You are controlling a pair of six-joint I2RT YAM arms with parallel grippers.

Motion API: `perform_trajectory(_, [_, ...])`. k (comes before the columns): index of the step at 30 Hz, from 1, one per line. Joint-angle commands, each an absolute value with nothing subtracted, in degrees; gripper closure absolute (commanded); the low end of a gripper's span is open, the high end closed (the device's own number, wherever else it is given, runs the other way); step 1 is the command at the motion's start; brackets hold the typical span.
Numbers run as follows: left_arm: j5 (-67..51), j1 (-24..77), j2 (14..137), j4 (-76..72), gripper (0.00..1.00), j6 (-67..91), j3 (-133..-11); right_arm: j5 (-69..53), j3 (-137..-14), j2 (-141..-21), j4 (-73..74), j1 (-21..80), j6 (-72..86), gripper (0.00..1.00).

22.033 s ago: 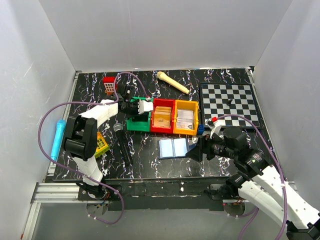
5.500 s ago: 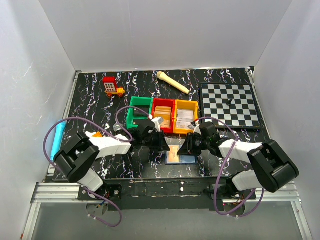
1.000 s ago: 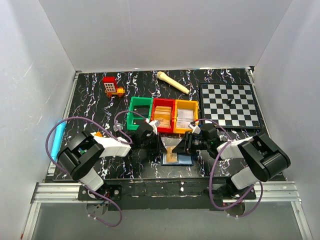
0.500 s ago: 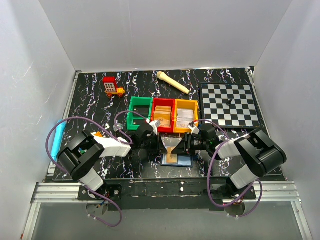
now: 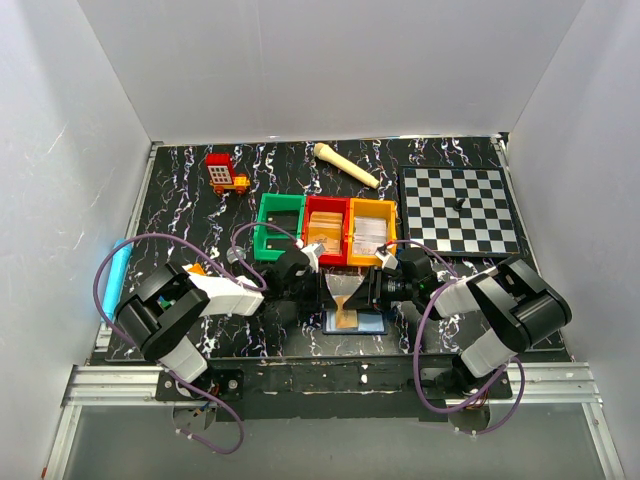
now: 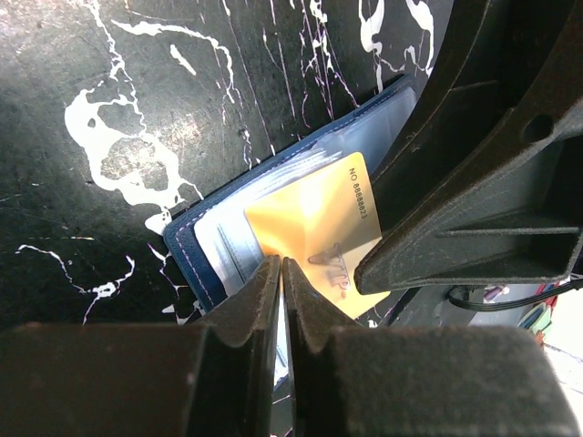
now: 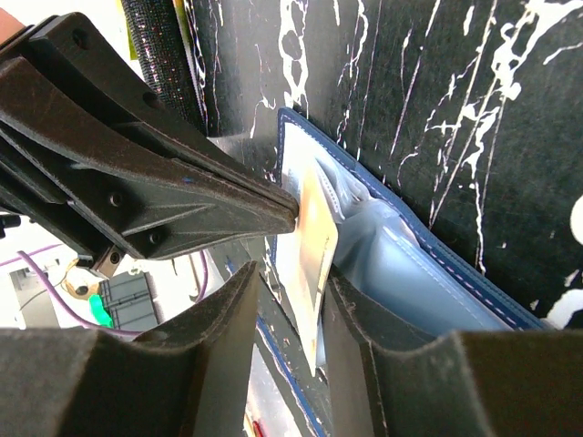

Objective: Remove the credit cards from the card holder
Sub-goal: Remove the credit card from the card holder.

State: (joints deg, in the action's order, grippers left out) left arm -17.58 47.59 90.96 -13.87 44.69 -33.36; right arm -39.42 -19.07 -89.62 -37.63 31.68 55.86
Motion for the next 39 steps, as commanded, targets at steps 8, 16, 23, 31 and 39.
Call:
perform_trajectory(8, [-18.1,49.5,89.2,-12.1,0.81,43.9,-33.3,-39.8,-20.3,-88.6,-39.6,32.5,56.3,0.65])
perform_trajectory(16, [-15.9,49.5,85.6,-9.7,0.76,43.3,-33.0,-39.3,-20.4,-87.1,-37.2,32.4,54.9,0.65])
perform_trajectory(23, [-14.9,49.4,84.5,-8.5,0.76,43.3,-32.3,-39.1,-20.4,-85.9,-35.8,32.4,54.3,0.66])
perform_trajectory(31, [-13.8,49.2,83.1,-7.6,0.75,43.3,-32.1,-38.8,-20.3,-84.0,-33.3,32.3,53.0,0.67])
perform_trajectory(39, [-14.0,49.1,86.4,-6.3,0.91,43.2,-33.1,-38.4,-20.8,-82.2,-30.0,32.3,51.5,0.67])
